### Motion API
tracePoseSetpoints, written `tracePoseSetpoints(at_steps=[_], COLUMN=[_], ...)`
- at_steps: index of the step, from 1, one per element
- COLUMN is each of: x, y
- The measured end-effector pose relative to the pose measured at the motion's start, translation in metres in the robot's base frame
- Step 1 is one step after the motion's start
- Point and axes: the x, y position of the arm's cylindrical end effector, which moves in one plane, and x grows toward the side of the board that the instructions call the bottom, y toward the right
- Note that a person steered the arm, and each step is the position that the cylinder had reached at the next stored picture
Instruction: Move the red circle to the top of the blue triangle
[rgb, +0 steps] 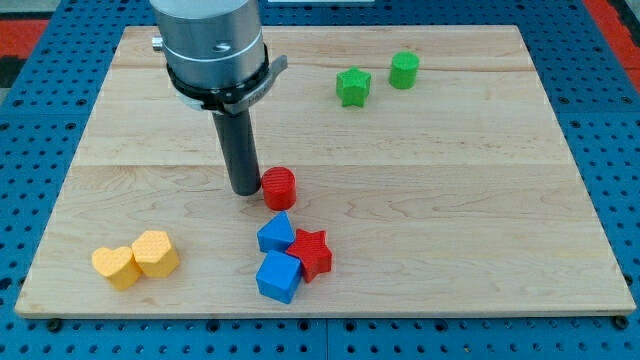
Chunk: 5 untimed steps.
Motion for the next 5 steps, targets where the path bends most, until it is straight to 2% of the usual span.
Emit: tracePoseSetpoints(at_steps=[1, 3, 5], x=[0.0, 0.056, 0.057], y=[-0.013, 0.006, 0.004])
